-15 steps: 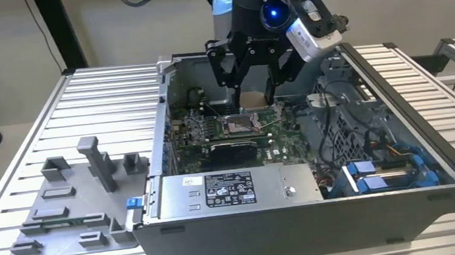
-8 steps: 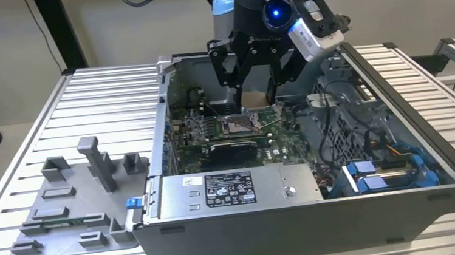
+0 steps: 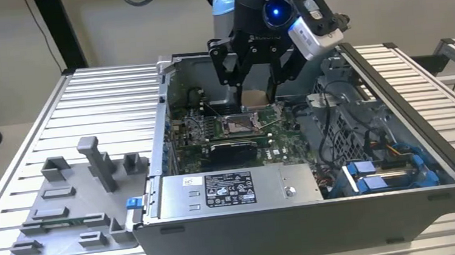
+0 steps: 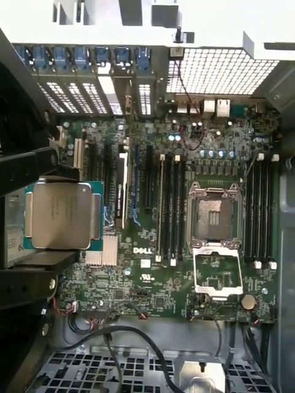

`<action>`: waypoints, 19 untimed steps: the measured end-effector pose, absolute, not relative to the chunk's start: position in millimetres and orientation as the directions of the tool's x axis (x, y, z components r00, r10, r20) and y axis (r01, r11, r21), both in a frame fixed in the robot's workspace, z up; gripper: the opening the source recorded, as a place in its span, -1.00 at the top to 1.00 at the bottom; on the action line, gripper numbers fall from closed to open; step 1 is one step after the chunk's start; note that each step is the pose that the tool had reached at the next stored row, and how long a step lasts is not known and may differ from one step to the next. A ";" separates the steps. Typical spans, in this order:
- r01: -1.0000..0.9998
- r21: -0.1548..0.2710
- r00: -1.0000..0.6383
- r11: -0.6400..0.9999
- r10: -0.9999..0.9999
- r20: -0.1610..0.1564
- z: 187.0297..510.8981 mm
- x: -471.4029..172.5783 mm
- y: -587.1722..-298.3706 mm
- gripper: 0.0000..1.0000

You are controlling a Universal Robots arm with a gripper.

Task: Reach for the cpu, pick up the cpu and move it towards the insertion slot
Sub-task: 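Pick up the cpu and move it towards the insertion slot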

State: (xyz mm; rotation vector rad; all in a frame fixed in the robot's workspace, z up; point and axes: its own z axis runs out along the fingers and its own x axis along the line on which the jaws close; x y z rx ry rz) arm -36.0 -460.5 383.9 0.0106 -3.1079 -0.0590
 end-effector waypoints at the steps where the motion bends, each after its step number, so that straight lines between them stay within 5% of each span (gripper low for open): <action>1: -0.006 0.038 -0.999 0.999 -0.007 0.033 383.8 -35.6 -458.5 1.00; 19: -0.006 0.038 -0.999 0.999 -0.007 0.033 382.7 -27.7 -438.9 1.00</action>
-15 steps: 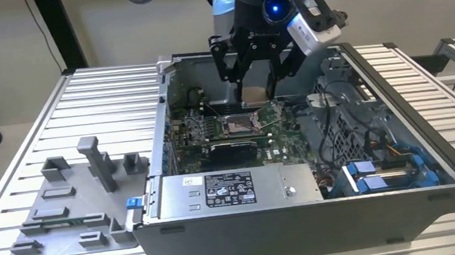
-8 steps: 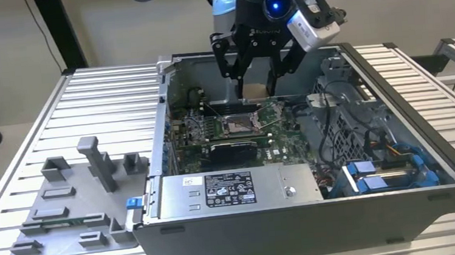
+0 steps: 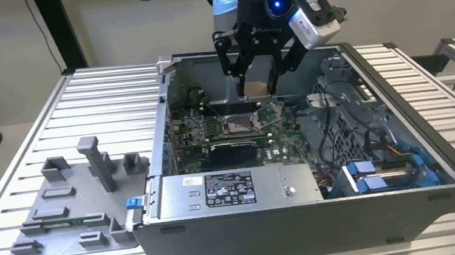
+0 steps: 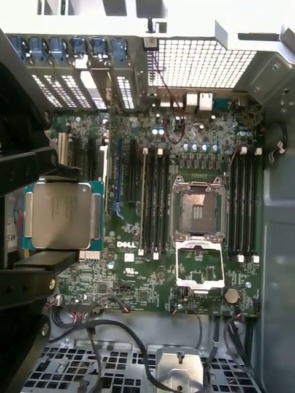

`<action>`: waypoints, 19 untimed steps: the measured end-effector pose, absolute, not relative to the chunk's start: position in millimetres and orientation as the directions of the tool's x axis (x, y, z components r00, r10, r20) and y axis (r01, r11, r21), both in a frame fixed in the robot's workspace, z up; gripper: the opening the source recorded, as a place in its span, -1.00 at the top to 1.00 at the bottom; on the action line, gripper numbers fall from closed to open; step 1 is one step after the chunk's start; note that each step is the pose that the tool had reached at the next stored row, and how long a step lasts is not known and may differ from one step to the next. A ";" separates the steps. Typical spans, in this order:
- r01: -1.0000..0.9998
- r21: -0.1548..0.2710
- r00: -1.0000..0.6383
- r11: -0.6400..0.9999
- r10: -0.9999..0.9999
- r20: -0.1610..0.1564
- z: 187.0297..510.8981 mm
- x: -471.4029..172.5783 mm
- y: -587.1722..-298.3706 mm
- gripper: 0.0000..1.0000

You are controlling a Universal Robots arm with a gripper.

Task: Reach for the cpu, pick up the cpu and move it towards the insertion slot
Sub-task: 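Pick up the cpu and move it towards the insertion slot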

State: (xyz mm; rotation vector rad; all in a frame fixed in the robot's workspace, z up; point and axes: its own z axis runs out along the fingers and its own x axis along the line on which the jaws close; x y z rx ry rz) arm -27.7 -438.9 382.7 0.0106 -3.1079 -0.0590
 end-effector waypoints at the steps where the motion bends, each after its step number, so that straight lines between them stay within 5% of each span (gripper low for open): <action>1: -0.006 0.038 -0.999 0.999 -0.007 0.033 382.6 -27.3 -438.5 1.00; 19: -0.006 0.038 -0.999 0.999 -0.007 0.033 381.8 -19.5 -428.3 1.00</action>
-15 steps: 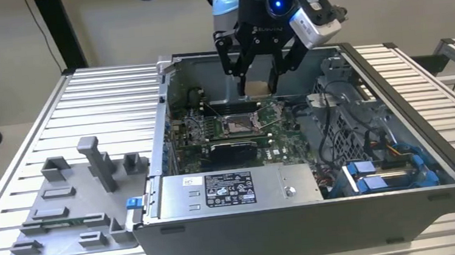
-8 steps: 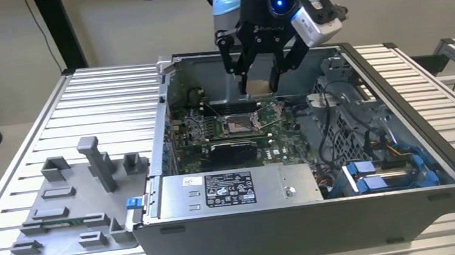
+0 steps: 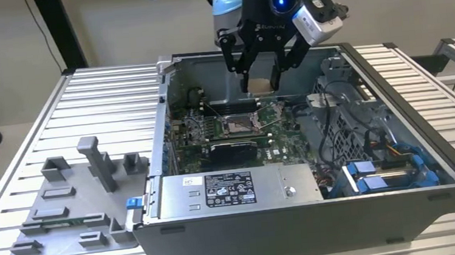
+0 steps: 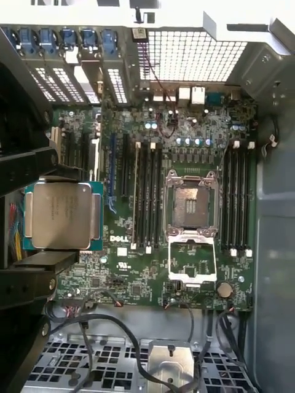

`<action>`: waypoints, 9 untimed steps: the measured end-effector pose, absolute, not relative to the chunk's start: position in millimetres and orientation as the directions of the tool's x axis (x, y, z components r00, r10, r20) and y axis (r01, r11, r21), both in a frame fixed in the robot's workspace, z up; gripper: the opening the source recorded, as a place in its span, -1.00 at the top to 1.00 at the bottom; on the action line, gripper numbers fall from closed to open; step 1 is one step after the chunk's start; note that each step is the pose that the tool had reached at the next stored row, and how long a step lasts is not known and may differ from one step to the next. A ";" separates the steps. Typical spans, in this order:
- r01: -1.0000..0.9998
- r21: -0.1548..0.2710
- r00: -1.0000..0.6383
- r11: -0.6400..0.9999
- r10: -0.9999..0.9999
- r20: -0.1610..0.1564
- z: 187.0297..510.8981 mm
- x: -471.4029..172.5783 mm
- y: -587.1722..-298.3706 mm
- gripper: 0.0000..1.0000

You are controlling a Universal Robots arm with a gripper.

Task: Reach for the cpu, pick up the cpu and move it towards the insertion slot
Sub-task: 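Pick up the cpu and move it towards the insertion slot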

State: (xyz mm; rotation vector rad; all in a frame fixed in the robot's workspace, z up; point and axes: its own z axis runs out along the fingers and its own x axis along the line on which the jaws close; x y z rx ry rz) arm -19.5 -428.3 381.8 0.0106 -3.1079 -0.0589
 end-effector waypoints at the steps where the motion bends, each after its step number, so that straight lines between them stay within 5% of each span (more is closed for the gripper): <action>1: -0.006 0.038 -0.999 0.999 -0.007 0.033 381.7 -19.0 -427.6 1.00; 9: -0.006 0.038 -0.999 0.999 -0.007 0.033 381.4 -15.3 -421.9 1.00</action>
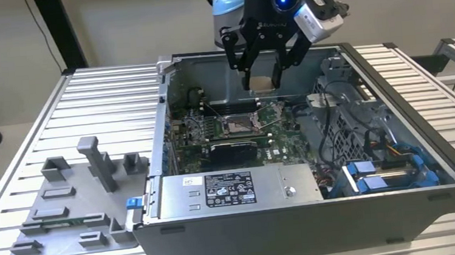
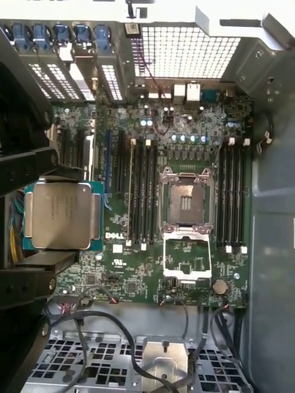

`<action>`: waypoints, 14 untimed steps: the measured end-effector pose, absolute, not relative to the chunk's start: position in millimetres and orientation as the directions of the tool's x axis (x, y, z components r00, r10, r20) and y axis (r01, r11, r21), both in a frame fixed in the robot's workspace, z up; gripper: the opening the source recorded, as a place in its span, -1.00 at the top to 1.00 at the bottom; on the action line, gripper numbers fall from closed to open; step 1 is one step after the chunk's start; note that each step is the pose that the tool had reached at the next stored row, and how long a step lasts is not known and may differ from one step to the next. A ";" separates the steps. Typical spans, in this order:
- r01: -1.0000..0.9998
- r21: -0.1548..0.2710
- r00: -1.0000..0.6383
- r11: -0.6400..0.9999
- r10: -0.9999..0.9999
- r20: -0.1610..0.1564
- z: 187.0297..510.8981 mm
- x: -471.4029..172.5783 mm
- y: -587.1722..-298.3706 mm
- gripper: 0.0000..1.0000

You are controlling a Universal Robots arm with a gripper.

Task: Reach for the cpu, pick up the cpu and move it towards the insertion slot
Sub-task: 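Pick up the cpu and move it towards the insertion slot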

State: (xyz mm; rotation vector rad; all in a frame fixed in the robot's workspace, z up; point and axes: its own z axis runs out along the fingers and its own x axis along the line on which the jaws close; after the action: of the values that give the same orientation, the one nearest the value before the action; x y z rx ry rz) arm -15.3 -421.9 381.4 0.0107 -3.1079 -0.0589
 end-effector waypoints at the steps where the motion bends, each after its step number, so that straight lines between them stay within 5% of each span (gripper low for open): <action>1: -0.006 0.038 -0.999 0.999 -0.007 0.033 381.4 -14.8 -421.2 1.00; 14: -0.006 0.038 -0.999 0.999 -0.007 0.033 380.8 -8.8 -410.3 1.00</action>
State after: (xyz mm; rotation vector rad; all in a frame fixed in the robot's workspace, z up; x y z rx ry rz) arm -8.8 -410.3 380.8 0.0106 -3.1079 -0.0590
